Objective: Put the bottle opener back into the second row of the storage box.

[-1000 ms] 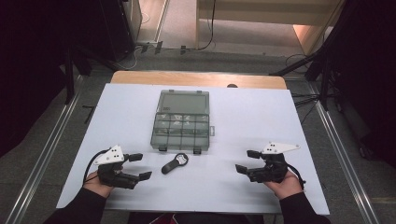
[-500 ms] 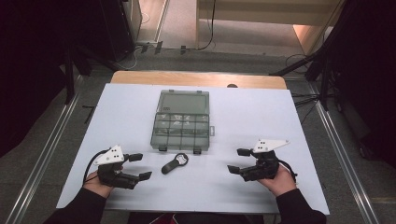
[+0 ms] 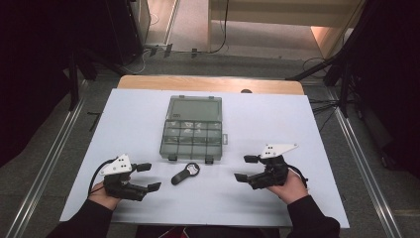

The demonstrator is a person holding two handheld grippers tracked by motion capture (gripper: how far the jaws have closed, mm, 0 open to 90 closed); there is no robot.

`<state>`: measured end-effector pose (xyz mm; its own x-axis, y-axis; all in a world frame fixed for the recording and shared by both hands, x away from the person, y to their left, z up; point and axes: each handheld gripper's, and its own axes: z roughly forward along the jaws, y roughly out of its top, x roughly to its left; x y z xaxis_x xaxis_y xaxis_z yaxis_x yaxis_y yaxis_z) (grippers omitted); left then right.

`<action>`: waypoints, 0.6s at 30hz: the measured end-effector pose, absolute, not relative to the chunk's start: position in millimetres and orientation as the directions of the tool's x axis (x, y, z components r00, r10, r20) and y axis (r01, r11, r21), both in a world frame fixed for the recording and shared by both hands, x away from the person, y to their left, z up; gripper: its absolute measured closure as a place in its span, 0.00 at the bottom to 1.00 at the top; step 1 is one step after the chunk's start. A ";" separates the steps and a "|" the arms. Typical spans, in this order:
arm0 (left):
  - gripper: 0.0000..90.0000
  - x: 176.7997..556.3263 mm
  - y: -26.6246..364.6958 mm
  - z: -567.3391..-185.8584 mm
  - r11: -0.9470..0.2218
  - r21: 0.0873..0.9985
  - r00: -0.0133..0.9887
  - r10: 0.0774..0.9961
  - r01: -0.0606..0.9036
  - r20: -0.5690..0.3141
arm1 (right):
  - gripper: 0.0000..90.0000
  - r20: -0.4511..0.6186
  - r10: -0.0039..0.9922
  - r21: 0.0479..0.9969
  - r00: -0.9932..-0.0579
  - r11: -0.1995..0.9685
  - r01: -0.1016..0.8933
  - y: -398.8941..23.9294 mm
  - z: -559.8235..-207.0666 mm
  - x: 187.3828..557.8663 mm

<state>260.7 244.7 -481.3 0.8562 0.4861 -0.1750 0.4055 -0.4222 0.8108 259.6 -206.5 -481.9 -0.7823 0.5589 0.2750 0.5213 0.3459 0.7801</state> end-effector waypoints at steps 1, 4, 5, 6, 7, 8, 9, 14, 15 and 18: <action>0.23 260.8 244.7 -481.4 -0.421 0.812 0.856 0.486 0.406 -0.176 | 0.24 0.271 0.561 0.781 -0.783 0.347 0.519 -205.2 -481.7 260.5; 0.23 260.5 244.6 -481.3 -0.423 0.809 0.856 0.486 0.407 -0.176 | 0.24 0.265 0.567 0.780 -0.780 0.350 0.519 -201.0 -480.9 263.1; 0.23 260.5 244.5 -481.3 -0.423 0.810 0.856 0.485 0.407 -0.177 | 0.24 0.261 0.567 0.779 -0.781 0.354 0.517 -199.7 -480.5 264.2; 0.23 260.5 244.6 -481.3 -0.423 0.810 0.856 0.485 0.407 -0.177 | 0.24 0.260 0.567 0.777 -0.782 0.357 0.518 -198.3 -479.9 265.2; 0.23 260.5 244.6 -481.3 -0.423 0.810 0.856 0.485 0.407 -0.177 | 0.23 0.260 0.570 0.775 -0.779 0.358 0.521 -196.9 -479.1 266.1; 0.23 260.6 244.6 -481.3 -0.423 0.810 0.856 0.486 0.407 -0.177 | 0.23 0.261 0.571 0.776 -0.778 0.356 0.521 -195.7 -478.5 267.0; 0.23 260.5 244.6 -481.3 -0.423 0.810 0.856 0.486 0.407 -0.177 | 0.23 0.259 0.571 0.776 -0.779 0.357 0.520 -194.8 -478.2 268.1; 0.23 260.5 244.6 -481.4 -0.423 0.809 0.856 0.485 0.407 -0.177 | 0.23 0.254 0.568 0.774 -0.783 0.366 0.516 -190.2 -476.0 271.9; 0.23 260.5 244.6 -481.4 -0.423 0.809 0.856 0.486 0.408 -0.177 | 0.23 0.250 0.568 0.774 -0.784 0.369 0.514 -189.3 -475.2 272.4; 0.23 260.5 244.5 -481.5 -0.423 0.809 0.856 0.486 0.407 -0.177 | 0.23 0.243 0.557 0.776 -0.794 0.380 0.504 -186.2 -473.0 274.3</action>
<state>260.5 244.5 -481.5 0.8559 0.4859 -0.1769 0.4074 -0.4231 0.8093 274.3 -186.2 -473.0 -0.7942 0.5567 0.2435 0.5040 0.3798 0.7757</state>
